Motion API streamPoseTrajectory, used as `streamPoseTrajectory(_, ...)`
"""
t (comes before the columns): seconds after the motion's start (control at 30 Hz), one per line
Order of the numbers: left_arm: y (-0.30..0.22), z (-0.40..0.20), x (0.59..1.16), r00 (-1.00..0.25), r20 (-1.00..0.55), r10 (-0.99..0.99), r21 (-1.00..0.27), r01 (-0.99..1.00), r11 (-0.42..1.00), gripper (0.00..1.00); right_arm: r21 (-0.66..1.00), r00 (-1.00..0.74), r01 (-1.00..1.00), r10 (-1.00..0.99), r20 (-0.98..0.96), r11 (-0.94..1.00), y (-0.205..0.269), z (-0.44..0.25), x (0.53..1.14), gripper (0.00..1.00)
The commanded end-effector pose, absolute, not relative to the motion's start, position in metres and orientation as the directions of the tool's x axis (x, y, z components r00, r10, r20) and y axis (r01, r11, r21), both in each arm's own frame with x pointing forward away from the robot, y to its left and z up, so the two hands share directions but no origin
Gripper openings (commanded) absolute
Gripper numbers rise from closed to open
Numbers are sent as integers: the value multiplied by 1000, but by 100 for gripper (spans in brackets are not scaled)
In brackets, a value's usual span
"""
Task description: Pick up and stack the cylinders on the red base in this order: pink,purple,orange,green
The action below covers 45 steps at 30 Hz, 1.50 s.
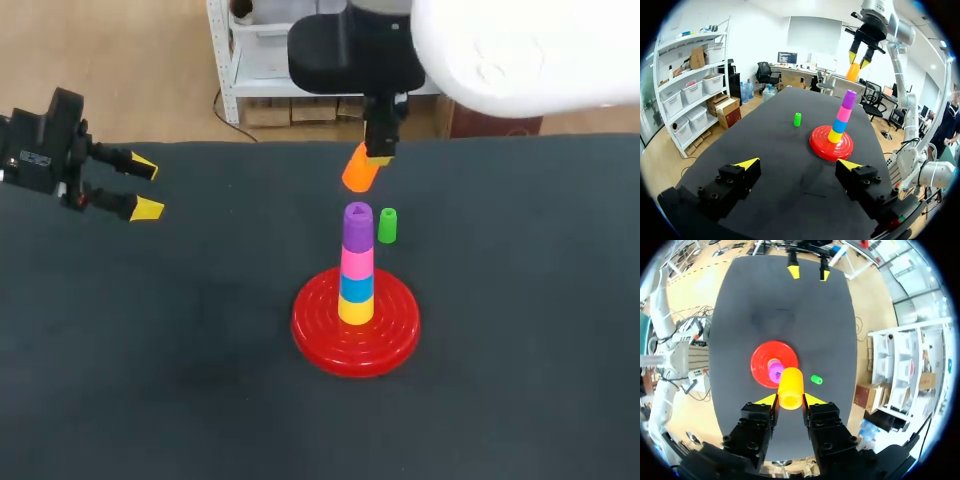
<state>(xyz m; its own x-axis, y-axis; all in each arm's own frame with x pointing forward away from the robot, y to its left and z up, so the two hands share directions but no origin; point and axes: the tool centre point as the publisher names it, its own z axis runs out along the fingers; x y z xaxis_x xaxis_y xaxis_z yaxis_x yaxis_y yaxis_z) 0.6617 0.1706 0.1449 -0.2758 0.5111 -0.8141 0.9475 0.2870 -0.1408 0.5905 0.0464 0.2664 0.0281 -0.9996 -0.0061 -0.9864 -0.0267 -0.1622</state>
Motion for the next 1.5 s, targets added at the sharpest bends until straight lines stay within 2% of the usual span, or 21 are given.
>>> streamPoseTrajectory(0.03, 172, 144, 662, -272, -816, 510, -140, 949, 283, 100, -113, 55, -992, -998, 14, -56, 51, 268, 596, 0)
streamPoseTrajectory(0.53, 172, 144, 662, -272, -816, 510, -140, 949, 283, 100, -8, 134, -991, -986, 103, -136, 51, 246, 590, 0)
streamPoseTrajectory(1.5, 172, 144, 662, -272, -816, 510, -140, 949, 283, 100, 1, 148, -989, -980, 131, -149, 54, 249, 591, 0)
